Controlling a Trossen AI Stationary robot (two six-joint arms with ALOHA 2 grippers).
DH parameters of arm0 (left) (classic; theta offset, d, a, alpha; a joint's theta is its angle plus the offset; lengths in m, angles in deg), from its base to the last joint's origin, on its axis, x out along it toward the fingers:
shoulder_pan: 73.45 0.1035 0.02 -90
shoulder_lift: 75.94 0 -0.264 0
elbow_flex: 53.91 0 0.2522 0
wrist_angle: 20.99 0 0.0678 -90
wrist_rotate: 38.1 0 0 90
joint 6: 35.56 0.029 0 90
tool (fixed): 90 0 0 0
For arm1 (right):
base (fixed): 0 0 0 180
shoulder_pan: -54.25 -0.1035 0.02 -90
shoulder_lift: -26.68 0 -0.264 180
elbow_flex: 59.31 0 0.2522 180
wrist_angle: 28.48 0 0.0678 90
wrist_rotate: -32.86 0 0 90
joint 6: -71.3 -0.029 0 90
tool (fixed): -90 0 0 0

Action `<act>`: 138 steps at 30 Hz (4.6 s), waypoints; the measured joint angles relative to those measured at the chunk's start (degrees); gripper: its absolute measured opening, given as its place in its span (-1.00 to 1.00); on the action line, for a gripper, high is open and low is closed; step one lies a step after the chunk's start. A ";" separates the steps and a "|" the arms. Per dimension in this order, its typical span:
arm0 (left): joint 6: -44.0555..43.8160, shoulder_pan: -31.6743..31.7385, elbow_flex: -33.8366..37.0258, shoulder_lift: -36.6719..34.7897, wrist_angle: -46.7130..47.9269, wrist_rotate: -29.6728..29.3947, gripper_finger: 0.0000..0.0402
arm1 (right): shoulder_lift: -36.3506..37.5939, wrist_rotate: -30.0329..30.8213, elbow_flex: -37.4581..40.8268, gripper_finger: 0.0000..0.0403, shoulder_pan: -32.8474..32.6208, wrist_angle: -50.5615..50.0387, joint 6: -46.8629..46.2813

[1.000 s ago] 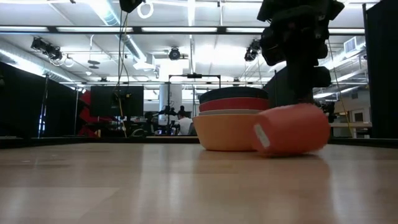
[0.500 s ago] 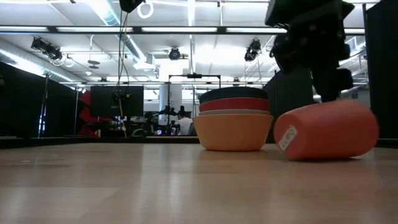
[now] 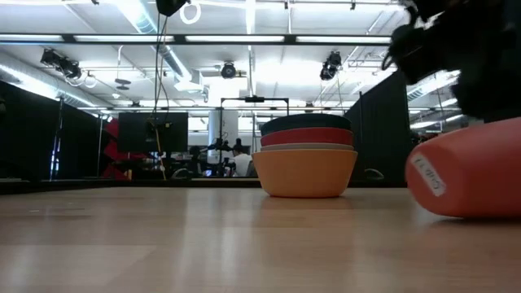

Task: Nest bowls inside each other
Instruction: Move the orange cup to the right side of the stacked bowls

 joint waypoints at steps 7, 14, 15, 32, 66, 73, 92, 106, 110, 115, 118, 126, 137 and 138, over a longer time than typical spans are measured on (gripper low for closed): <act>0.11 0.00 0.00 0.00 0.01 -0.01 -0.06 | 4.14 0.78 4.24 -0.03 -7.84 7.45 -12.11; 0.17 -0.01 0.00 0.00 -0.02 -0.01 -0.06 | 6.38 5.57 8.60 -0.04 -13.82 19.92 -23.52; 0.18 -0.01 0.00 0.00 -0.03 -0.01 -0.06 | 6.38 6.06 8.91 -0.04 -14.25 20.64 -24.62; -0.06 -0.01 0.00 0.00 -0.05 -0.02 -0.06 | 1.38 9.53 12.45 -0.10 -26.12 30.80 -36.99; -2.18 -2.59 0.00 2.36 2.14 2.54 -0.06 | -9.84 14.73 13.23 -0.11 -30.62 49.36 -39.43; -3.16 -4.36 0.00 4.50 4.48 3.44 -0.06 | -9.79 15.10 13.21 -0.13 -27.11 49.39 -34.77; -6.64 -11.06 0.00 11.03 5.06 7.36 -0.06 | -9.78 9.22 13.18 -0.12 -21.87 50.19 -30.00; -6.30 -13.53 0.00 12.72 4.99 7.46 -0.06 | -9.77 8.93 13.15 -0.06 -24.35 50.40 -33.46; -6.15 -13.53 0.00 12.72 5.02 7.46 -0.06 | -9.77 8.77 13.15 -0.07 -23.05 50.48 -32.86; -6.32 -13.52 0.00 12.72 5.06 7.39 -0.06 | -9.77 7.76 13.11 -0.06 -22.79 51.66 -31.83; -6.57 -13.50 0.00 12.72 5.06 7.29 -0.06 | -9.77 6.39 13.07 -0.07 -22.94 50.93 -30.54; -7.22 -13.45 0.00 12.72 5.05 7.03 -0.06 | -9.77 2.76 12.94 -0.08 -23.36 48.98 -27.10; -8.72 -13.42 0.00 12.72 4.84 6.54 -0.06 | -9.77 -0.38 12.86 -0.11 -23.36 47.34 -23.82; -8.74 -13.42 0.00 12.74 4.58 6.50 -0.06 | -9.77 -0.45 12.86 -0.11 -23.40 47.34 -23.82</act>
